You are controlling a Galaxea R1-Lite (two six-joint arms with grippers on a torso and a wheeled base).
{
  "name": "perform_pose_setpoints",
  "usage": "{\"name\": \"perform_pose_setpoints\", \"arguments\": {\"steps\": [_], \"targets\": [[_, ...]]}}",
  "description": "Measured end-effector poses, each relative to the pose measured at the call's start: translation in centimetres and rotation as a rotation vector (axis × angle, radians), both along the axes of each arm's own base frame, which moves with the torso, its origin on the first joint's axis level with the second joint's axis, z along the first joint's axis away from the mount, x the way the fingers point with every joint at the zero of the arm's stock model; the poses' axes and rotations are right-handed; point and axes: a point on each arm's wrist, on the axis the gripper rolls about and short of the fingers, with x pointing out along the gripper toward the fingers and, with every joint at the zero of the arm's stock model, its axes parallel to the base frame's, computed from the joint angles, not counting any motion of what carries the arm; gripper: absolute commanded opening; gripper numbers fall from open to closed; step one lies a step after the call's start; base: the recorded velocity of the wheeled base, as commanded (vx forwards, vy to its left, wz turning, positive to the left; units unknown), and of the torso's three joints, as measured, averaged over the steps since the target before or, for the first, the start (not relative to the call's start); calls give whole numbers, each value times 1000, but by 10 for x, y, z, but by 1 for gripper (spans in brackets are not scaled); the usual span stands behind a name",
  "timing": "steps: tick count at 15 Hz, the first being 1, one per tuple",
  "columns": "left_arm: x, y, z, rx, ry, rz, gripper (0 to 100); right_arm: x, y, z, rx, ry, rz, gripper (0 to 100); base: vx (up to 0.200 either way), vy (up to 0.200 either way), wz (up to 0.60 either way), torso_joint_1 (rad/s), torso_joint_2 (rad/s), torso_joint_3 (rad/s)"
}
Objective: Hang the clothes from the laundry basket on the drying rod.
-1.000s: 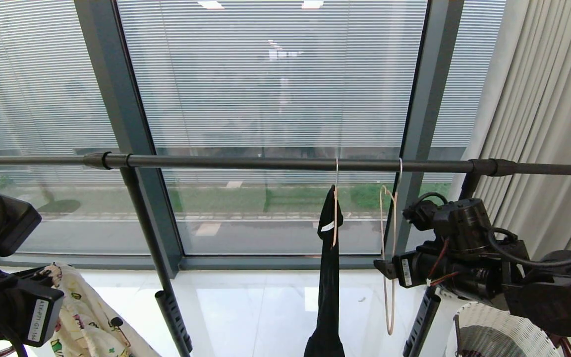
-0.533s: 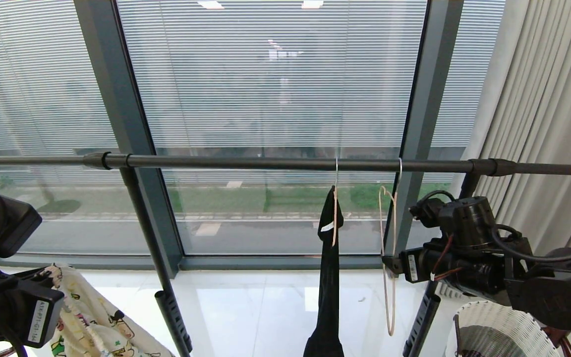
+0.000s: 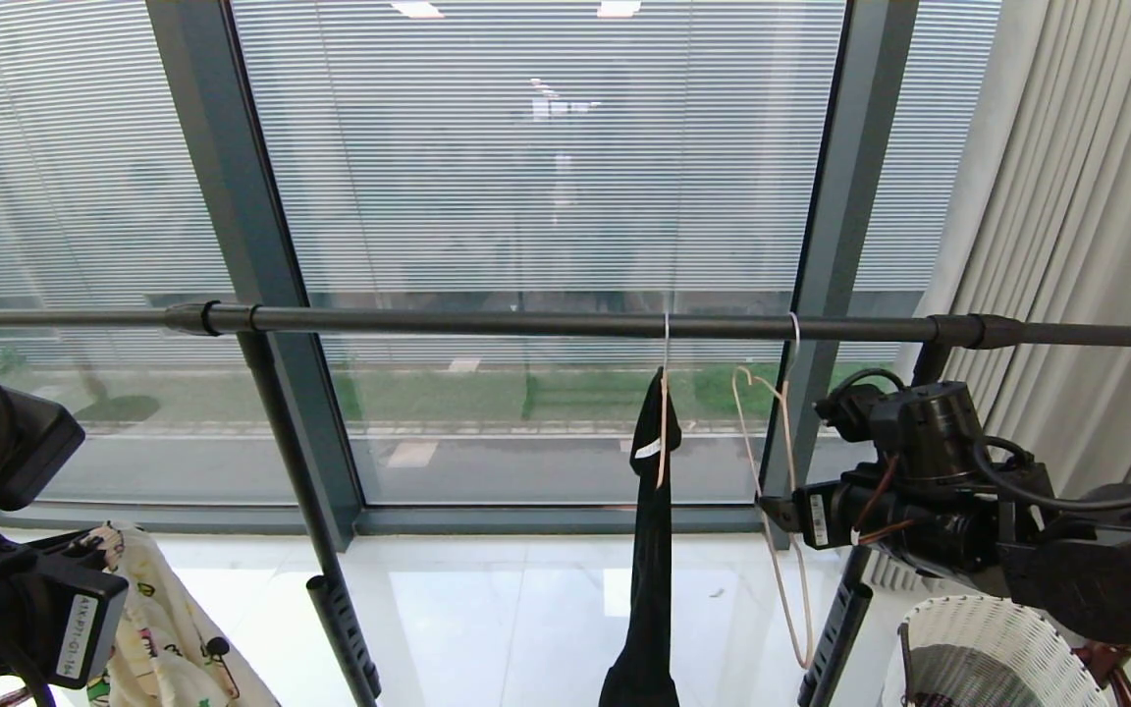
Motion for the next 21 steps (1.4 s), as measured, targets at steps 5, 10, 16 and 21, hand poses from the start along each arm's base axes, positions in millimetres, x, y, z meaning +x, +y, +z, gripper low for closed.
{"name": "perform_pose_setpoints", "arguments": {"steps": [5,10,16,21], "targets": [[0,0,0,-1,-2,0,0,10,7,-6,13,1,-1,100,0,0,0,0,0,0],[0,0,1,-3,-6,0,0,17,12,-16,44,26,-25,0,0,0,0,0,0,0],[-2,1,2,0,-13,-3,0,23,15,-17,79,2,-38,0,0,0,0,0,0,0],[-4,2,3,3,-21,-7,0,21,14,-7,124,-76,-46,0,0,0,0,0,0,0]]}}
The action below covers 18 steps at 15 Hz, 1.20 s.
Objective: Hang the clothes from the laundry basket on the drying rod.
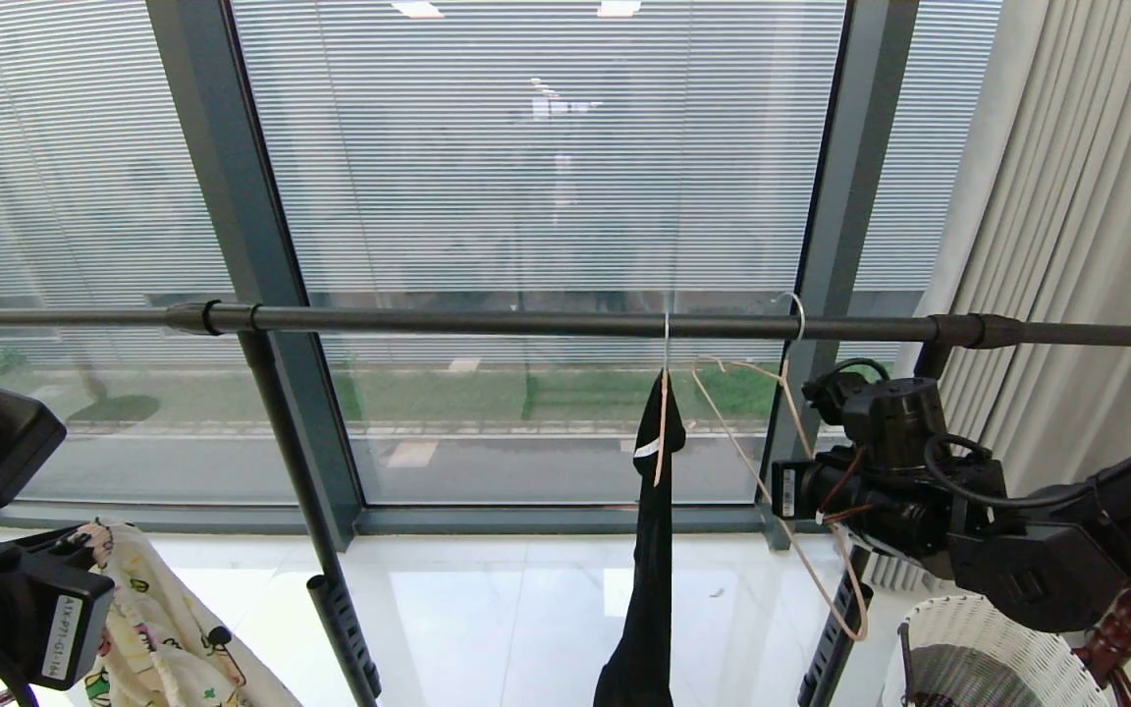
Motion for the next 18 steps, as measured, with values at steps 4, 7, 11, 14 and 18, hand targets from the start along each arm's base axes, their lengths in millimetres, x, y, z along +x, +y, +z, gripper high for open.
{"name": "perform_pose_setpoints", "arguments": {"steps": [4,7,11,14,18], "targets": [[-3,1,0,16,-4,-9,0,-21,-4,14,-1,-43,10,0,0,0,0,0,0,0],[-3,2,1,57,-11,19,0,-40,-7,29,28,-124,45,0,-200,0,0,4,4,2],[-5,3,2,59,-19,26,0,-58,-15,29,-6,-221,93,0,-200,0,0,7,6,1],[-7,4,3,56,-29,27,0,-66,-21,30,-20,-242,105,0,-200,0,0,-12,2,6],[-8,4,3,56,-33,26,0,-88,-31,39,-39,-285,147,0,-200,0,0,2,5,2]]}}
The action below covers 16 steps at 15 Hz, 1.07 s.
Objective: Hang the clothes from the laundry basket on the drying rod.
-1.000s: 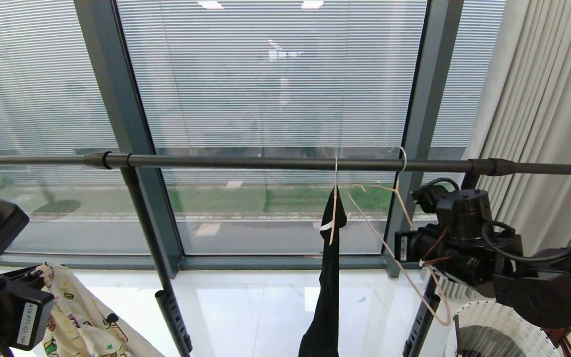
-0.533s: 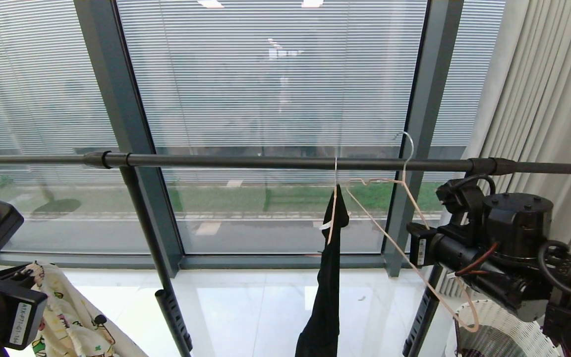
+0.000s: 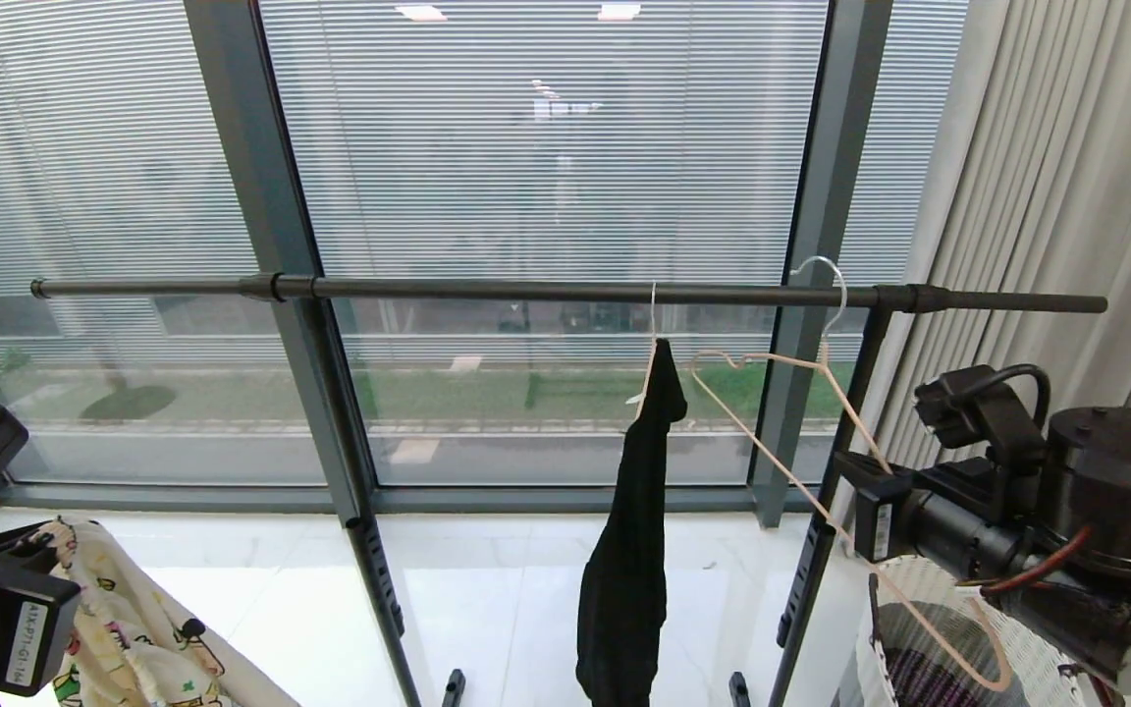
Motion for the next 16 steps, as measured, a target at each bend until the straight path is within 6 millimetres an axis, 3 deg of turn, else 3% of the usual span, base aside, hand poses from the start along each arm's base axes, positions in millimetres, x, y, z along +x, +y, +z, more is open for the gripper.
{"name": "perform_pose_setpoints", "arguments": {"steps": [2,5,10,16], "targets": [[0,-1,0,-2,-2,-6,0,-19,-2,4,12,-16,51,0,-200,0,0,2,2,5],[4,-11,9,-63,-104,-87,0,-54,5,8,35,-31,207,0,0,0,0,0,0,0],[42,-39,9,-123,-202,-146,0,-107,21,12,71,-42,514,0,0,0,0,0,0,0],[75,-77,-6,-102,-139,-230,0,-135,29,18,102,-52,671,0,0,0,0,0,0,0]]}}
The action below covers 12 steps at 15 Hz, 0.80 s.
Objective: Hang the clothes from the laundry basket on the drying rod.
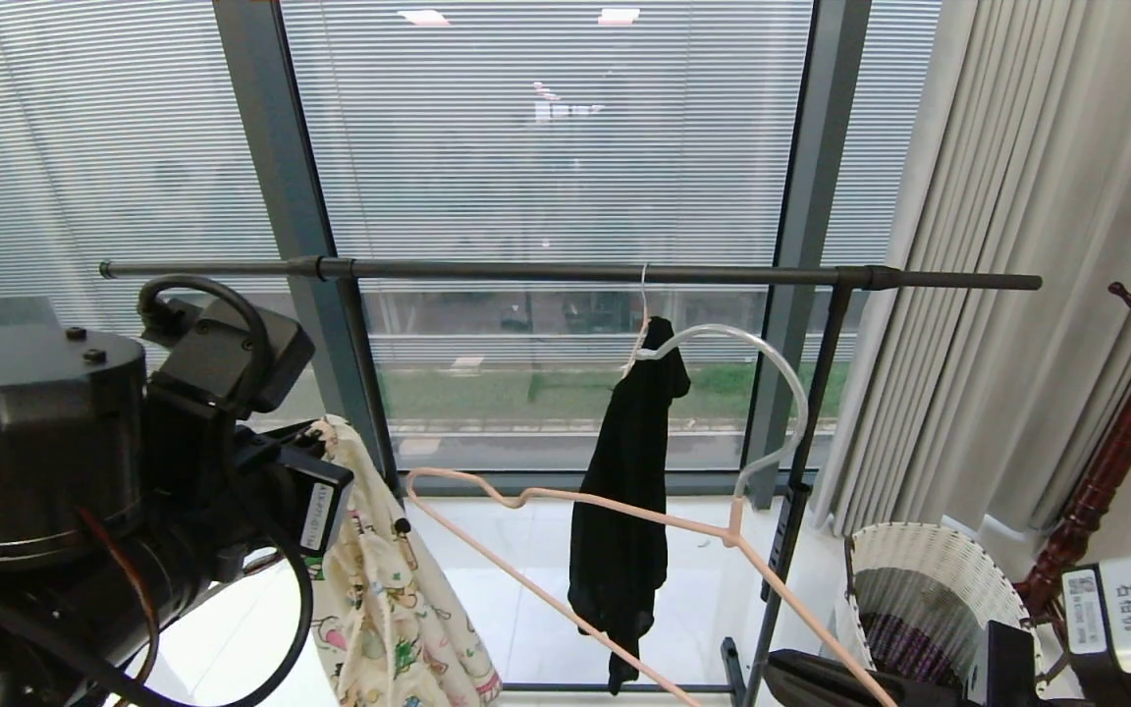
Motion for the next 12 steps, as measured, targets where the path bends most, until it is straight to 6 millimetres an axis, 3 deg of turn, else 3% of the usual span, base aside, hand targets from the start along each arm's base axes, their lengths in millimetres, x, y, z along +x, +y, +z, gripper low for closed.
{"name": "perform_pose_setpoints", "arguments": {"steps": [6,12], "targets": [[19,-17,-1,-11,-12,-15,0,-4,1,-1,-2,13,23,0,0,0,0,0,0,0],[15,-26,-3,-5,-9,-52,0,1,6,-7,-15,54,-2,0,0,0,0,0,0,0]]}}
